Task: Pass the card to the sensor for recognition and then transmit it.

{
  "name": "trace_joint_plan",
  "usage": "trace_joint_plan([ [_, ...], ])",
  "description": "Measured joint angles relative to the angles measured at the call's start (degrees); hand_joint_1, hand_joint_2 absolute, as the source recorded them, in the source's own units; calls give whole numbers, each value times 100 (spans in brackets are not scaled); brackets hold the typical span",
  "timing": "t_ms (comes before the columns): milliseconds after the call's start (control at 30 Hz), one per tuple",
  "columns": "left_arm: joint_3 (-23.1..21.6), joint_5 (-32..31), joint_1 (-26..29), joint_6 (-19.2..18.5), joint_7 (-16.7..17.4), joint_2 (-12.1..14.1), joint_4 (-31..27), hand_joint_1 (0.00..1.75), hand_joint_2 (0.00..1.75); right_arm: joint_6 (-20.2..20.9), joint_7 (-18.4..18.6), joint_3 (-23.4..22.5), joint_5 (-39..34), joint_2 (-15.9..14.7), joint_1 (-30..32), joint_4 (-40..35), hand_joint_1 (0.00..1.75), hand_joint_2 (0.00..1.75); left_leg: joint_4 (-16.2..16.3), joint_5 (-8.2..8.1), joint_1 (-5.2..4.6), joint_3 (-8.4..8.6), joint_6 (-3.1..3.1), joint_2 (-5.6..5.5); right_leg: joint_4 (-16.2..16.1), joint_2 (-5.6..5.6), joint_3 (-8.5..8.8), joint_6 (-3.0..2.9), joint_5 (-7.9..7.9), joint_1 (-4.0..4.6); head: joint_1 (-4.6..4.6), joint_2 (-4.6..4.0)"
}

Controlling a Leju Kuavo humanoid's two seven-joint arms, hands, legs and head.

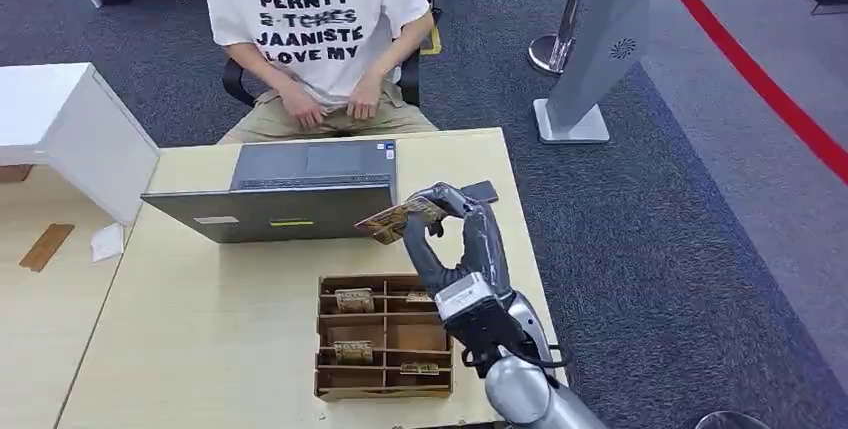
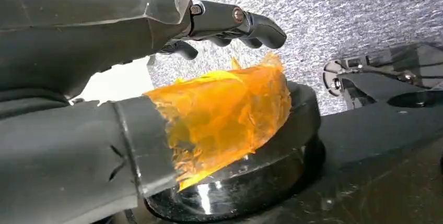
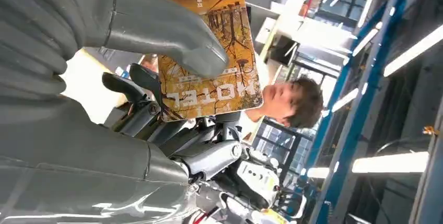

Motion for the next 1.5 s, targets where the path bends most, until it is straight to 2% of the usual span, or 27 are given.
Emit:
trace_joint_plan([
  [67,9,22,7,11,-4,0,0,0,0,72,-39,-29,-222,15,43,-70,175,175,0,0,0,1,0,1,0,0,0,0,0,0,0,0],
  [167,72,123,13,48,-26,0,0,0,0,365,-61,-173,-1280,59,207,-219,175,175,0,0,0,1,0,-2,0,-2,1,0,0,0,2,0],
  [300,138,232,29,68,-63,0,0,0,0,658,-48,-383,-2049,57,428,-372,175,175,0,0,0,1,0,-1,0,-1,0,0,0,0,0,0],
  [567,374,453,39,76,-83,0,0,0,0,1408,-35,-1045,-2529,-162,1220,-486,175,175,0,-3,-1,-2,3,-2,-2,-2,-2,2,-3,0,2,0],
  [667,411,487,47,76,-85,4,0,0,0,1644,-46,-1334,-2531,-247,1495,-527,175,175,0,-4,-1,-2,3,-1,-2,-1,-2,2,-3,-1,0,0],
  [1133,575,643,48,116,-135,9,0,0,0,1823,13,-2087,-2195,-662,2350,-733,175,175,0,-4,-1,-1,4,-1,-3,-1,-1,2,-4,0,0,0],
  [1367,656,691,49,125,-135,26,0,0,0,1867,147,-2247,-1637,-1025,2638,-733,175,175,0,-6,-2,-1,7,0,-4,-2,-1,3,-4,-1,0,0],
  [1500,673,710,48,111,-135,33,0,0,0,1978,260,-2258,-1242,-1357,2770,-733,175,175,0,-7,-2,-1,7,0,-5,-2,-1,3,-4,-1,-2,0],
])
